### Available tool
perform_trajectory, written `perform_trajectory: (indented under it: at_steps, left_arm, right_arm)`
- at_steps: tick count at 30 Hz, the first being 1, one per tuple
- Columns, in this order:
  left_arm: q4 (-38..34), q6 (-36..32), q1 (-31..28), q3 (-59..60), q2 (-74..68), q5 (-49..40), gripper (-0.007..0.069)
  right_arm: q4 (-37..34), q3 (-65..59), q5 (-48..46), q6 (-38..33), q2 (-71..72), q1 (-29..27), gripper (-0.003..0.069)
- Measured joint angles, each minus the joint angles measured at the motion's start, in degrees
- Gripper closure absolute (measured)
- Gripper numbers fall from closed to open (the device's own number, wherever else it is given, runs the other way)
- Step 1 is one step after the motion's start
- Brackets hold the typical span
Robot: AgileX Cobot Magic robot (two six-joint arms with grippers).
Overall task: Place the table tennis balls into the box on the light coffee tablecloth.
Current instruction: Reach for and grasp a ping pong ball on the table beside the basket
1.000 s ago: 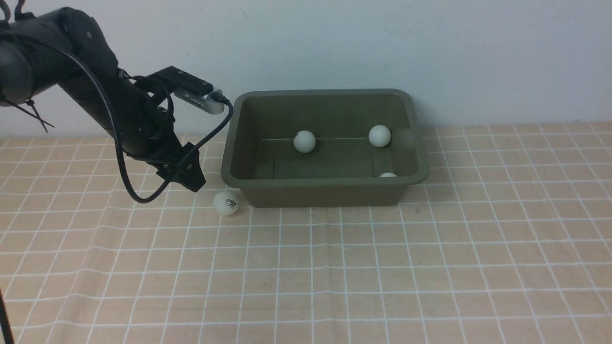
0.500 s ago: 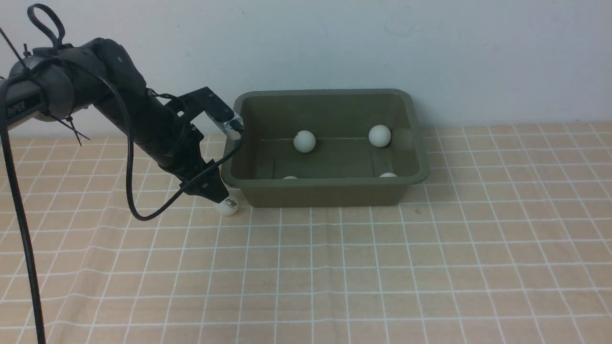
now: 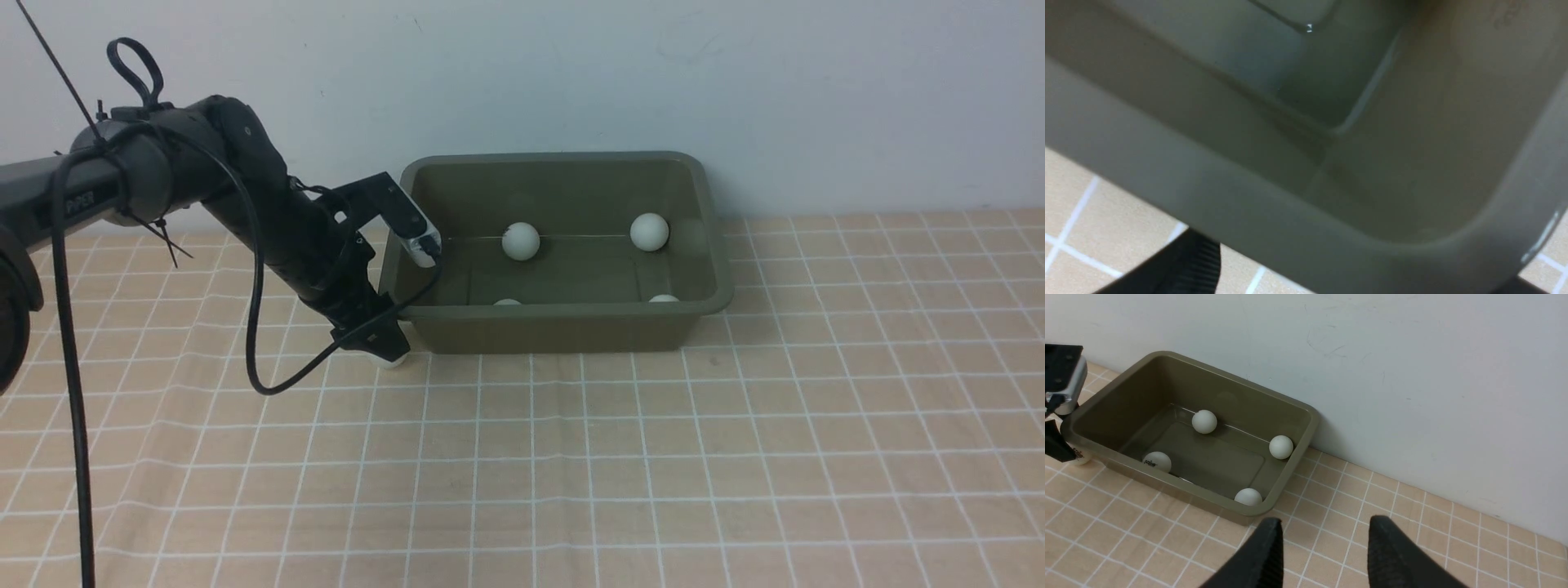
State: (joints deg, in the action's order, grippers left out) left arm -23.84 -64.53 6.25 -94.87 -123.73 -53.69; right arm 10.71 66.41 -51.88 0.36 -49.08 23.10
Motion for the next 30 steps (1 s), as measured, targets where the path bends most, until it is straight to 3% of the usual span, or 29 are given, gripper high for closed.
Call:
perform_trajectory:
  at_steps: [15,22,27,30]
  left_arm:
    - [-0.55,-2.19,0.0,0.0,-1.94,1.24,0.0148]
    - [-1.13,-3.63,0.0,0.0,-2.47,2.2,0.0293]
    - [-0.48,-3.1,-0.13,-0.05,-2.47,2.37,0.0293]
    - [3.36,1.19,-1.11,-0.05,-1.83,0.62,0.0293]
  right_arm:
    - [-0.18,0.0,0.0,0.0,0.0,0.0,0.0384]
    - [-0.18,0.0,0.0,0.0,0.0,0.0,0.0384]
    - [-0.23,0.0,0.0,0.0,0.0,0.0,0.0384]
    - [-0.23,0.0,0.0,0.0,0.0,0.0,0.0384]
